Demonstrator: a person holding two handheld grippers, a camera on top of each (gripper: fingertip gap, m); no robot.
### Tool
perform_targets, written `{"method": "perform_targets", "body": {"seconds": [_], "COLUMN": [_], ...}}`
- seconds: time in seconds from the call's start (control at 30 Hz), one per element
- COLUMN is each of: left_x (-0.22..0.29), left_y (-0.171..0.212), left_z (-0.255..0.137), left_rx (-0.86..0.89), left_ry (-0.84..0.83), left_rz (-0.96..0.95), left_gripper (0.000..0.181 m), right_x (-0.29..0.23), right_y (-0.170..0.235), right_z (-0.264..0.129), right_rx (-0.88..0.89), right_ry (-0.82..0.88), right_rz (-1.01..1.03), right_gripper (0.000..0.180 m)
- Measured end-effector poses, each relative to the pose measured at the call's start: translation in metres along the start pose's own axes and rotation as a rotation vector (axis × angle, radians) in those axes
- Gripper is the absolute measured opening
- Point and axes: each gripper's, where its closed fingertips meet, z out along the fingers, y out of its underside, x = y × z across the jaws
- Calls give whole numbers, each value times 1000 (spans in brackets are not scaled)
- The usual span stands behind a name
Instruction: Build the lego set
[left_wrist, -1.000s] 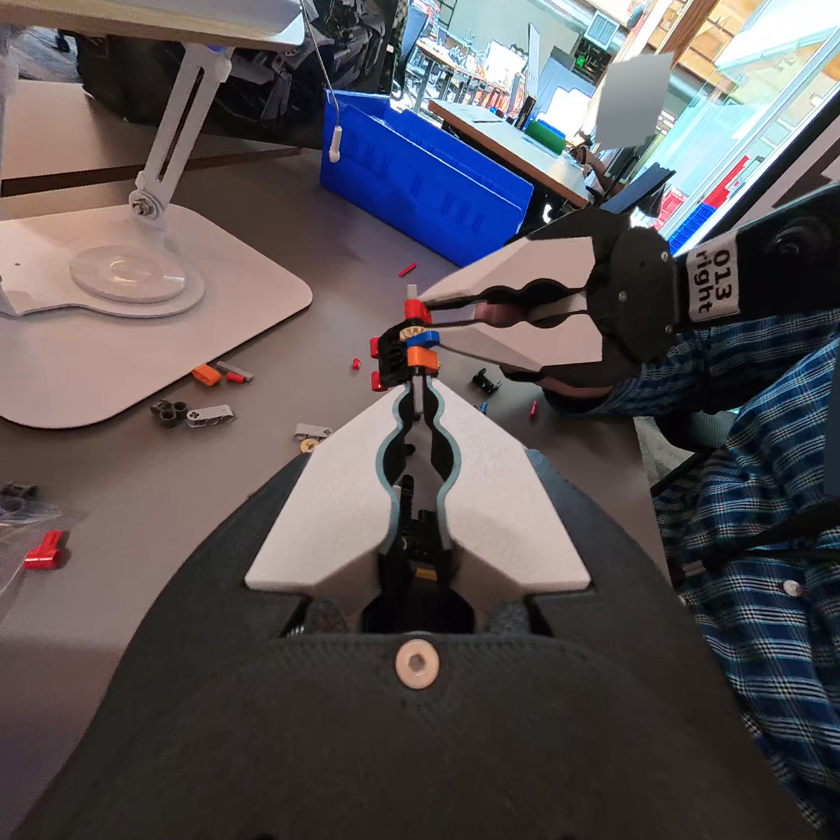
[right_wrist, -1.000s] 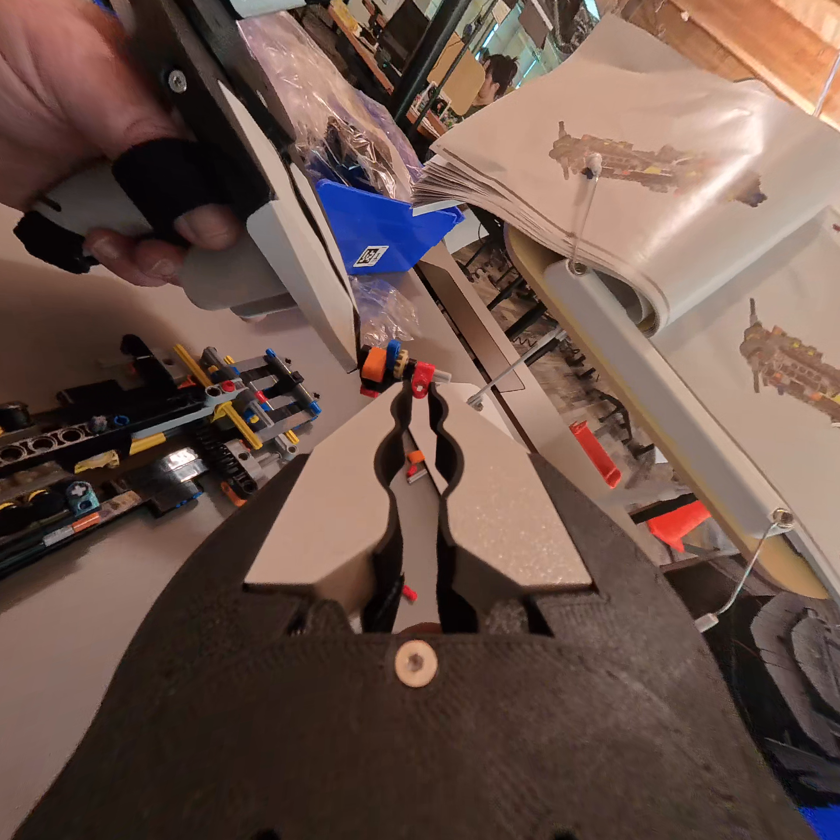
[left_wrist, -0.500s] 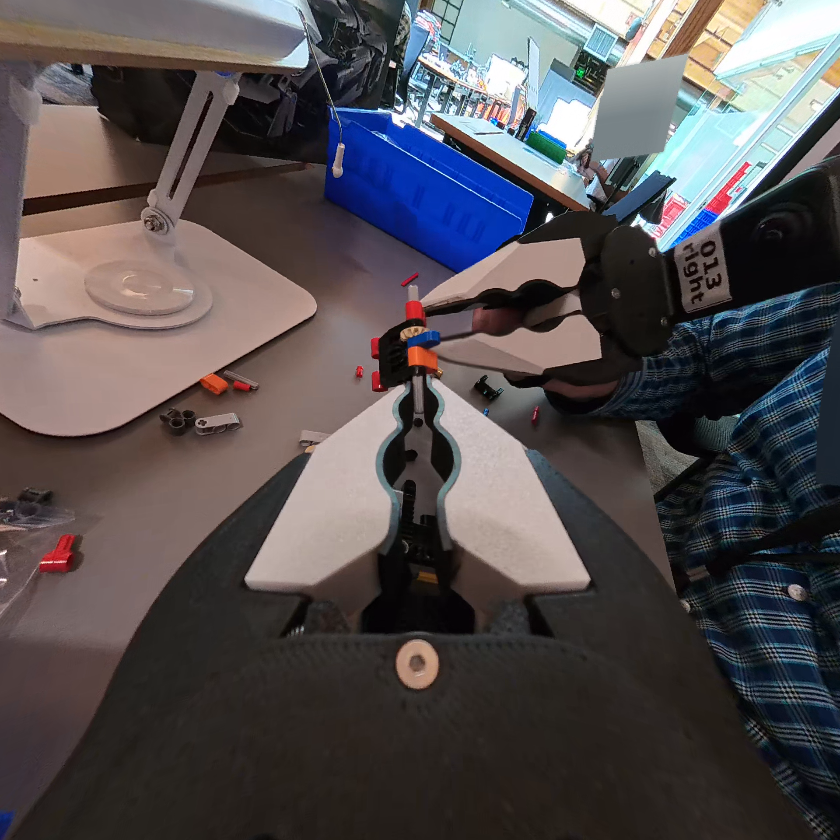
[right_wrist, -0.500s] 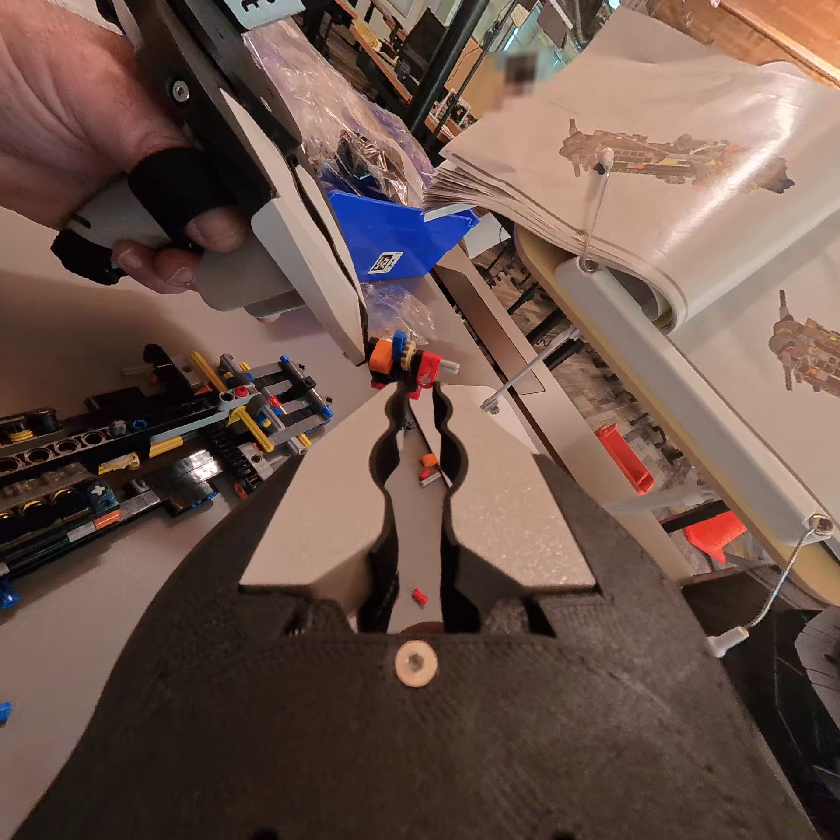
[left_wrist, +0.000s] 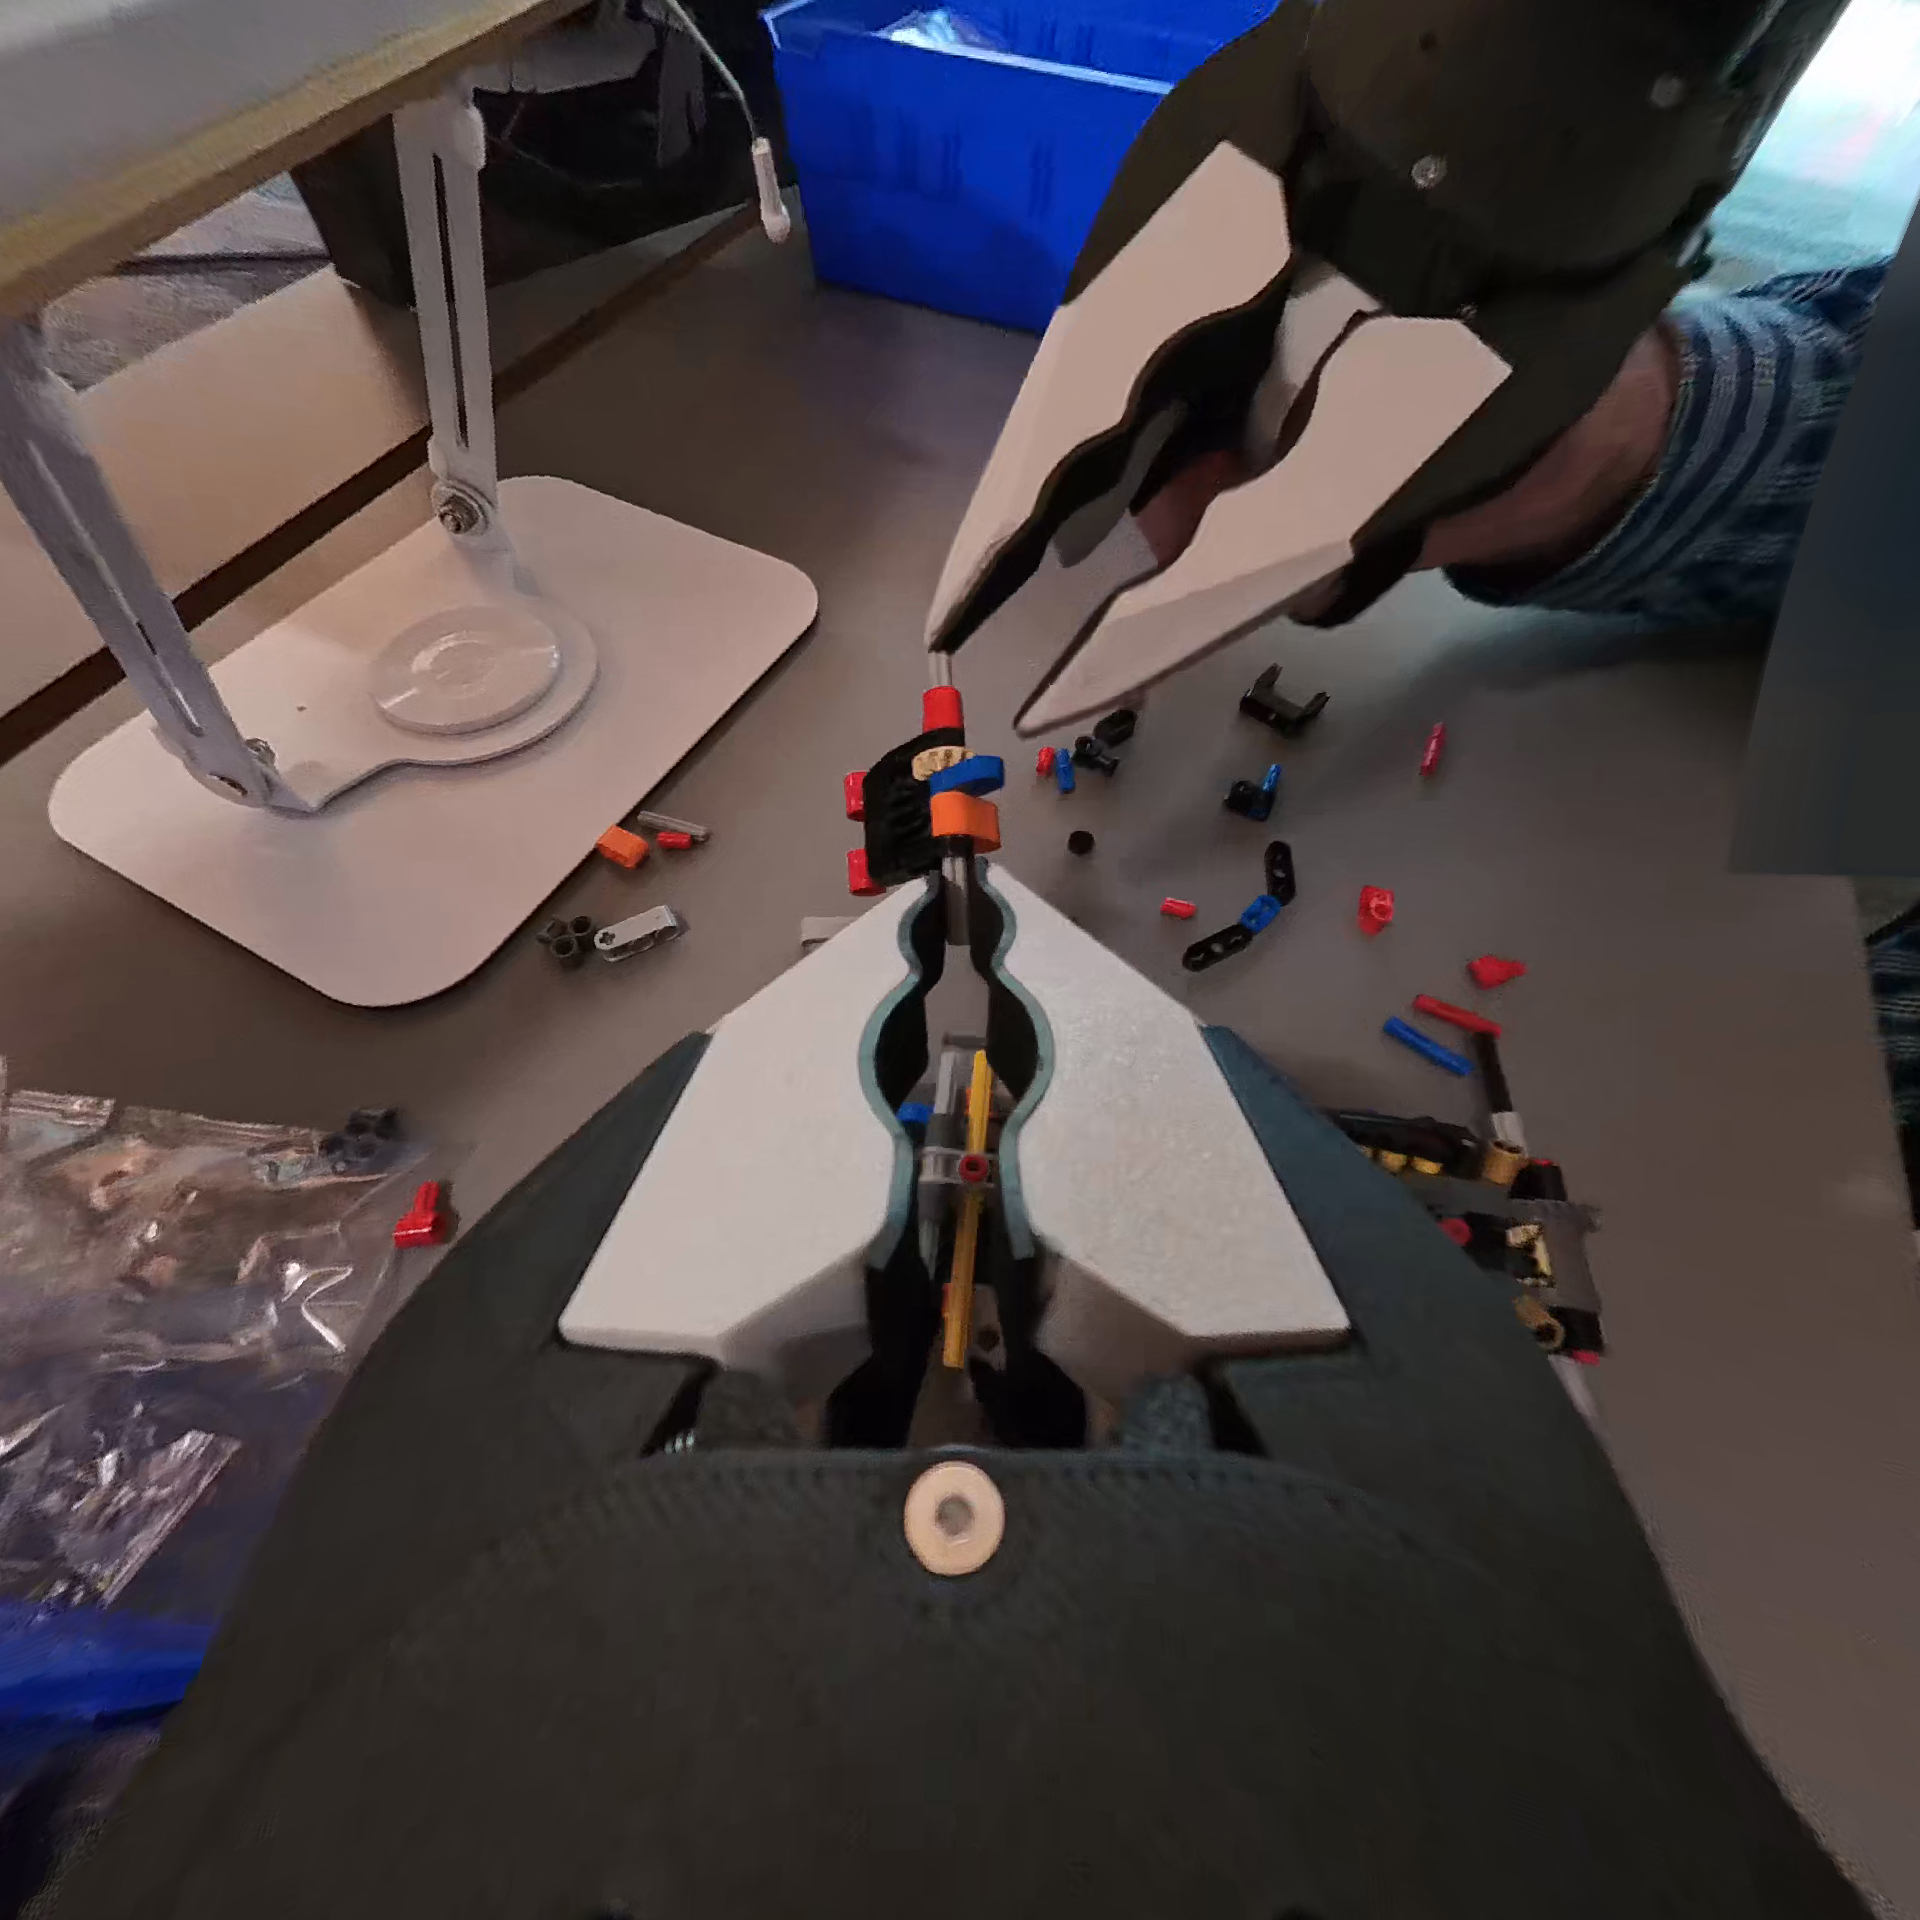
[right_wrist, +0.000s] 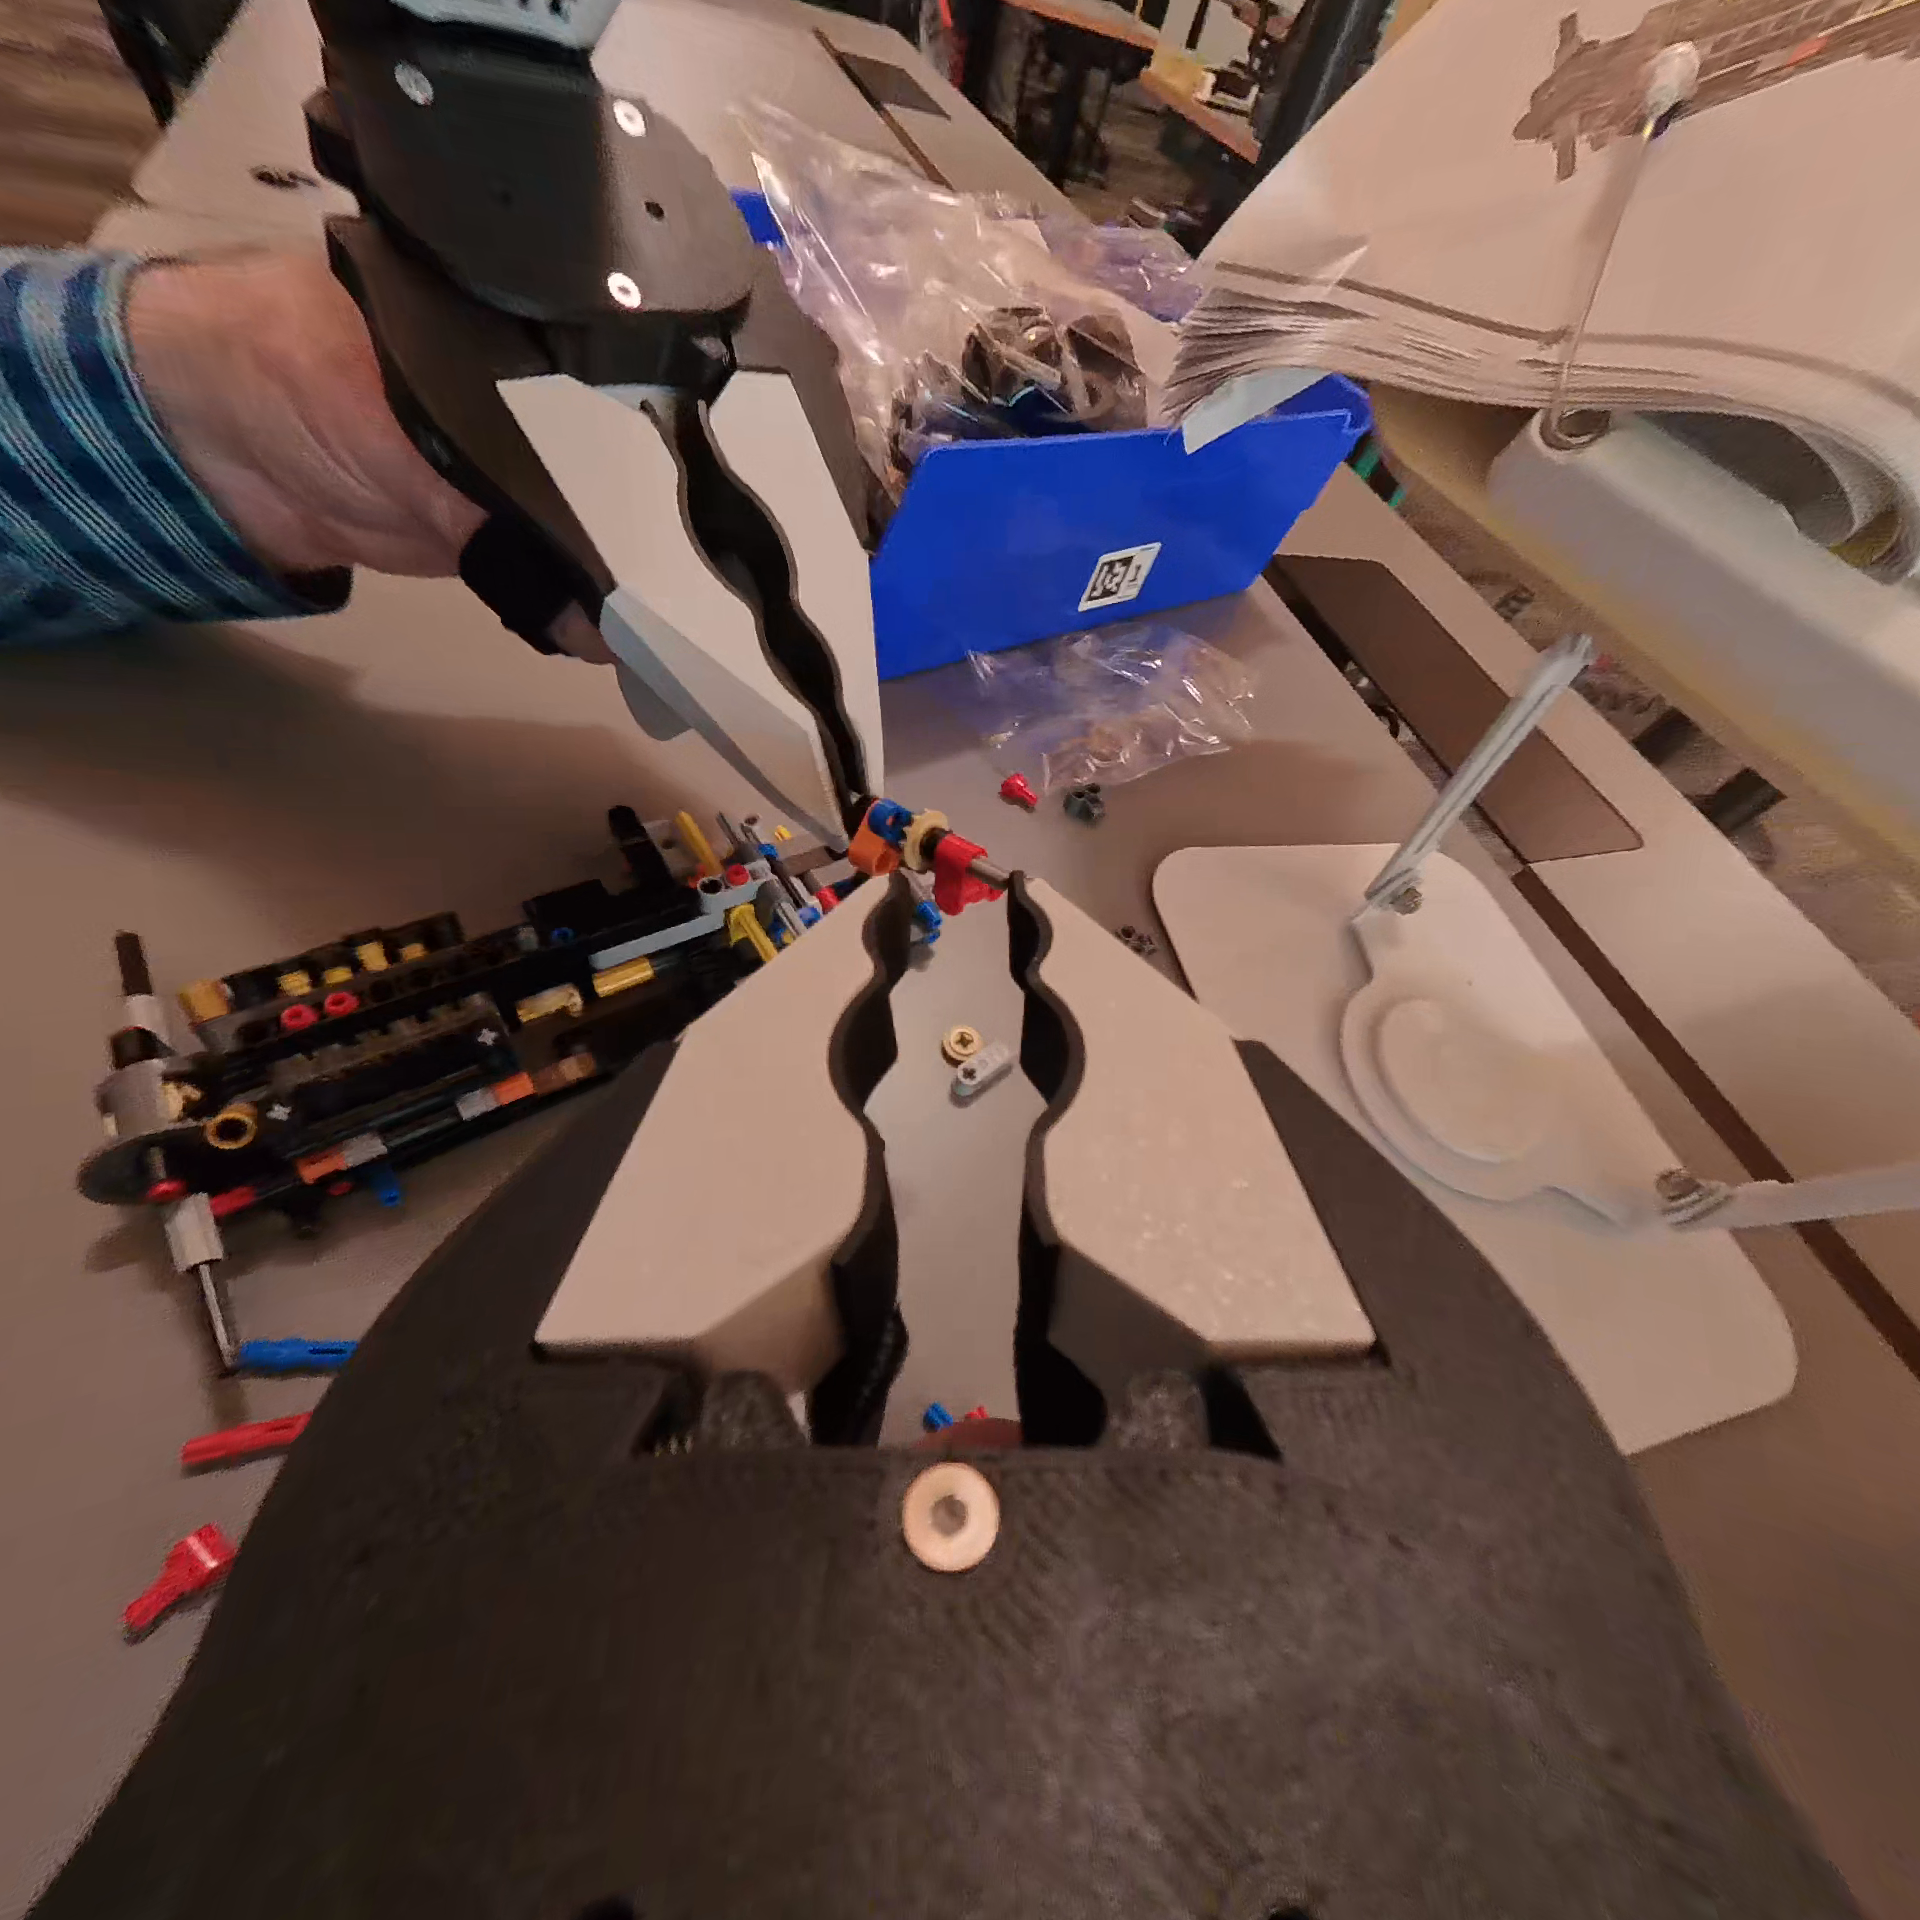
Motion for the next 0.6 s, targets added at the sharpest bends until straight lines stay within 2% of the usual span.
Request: {"method": "perform_targets", "body": {"seconds": [0.13,0.23,0.43,0.6], "left_x": [-2,-2,6,12], "left_y": [4,7,14,21], "left_z": [1,0,-2,1], "left_rx": [-29,-64,-170,-217], "left_ry": [-35,-64,-112,-121], "left_rz": [49,115,318,397], "left_gripper": [1,1,1,2], "right_x": [0,0,-11,-26], "right_y": [4,8,6,20], "right_z": [3,3,0,6], "right_rx": [-17,-32,-13,-88], "right_ry": [39,29,-107,-200], "right_rz": [-27,-29,12,-1], "right_gripper": [14,7,8,6]}}
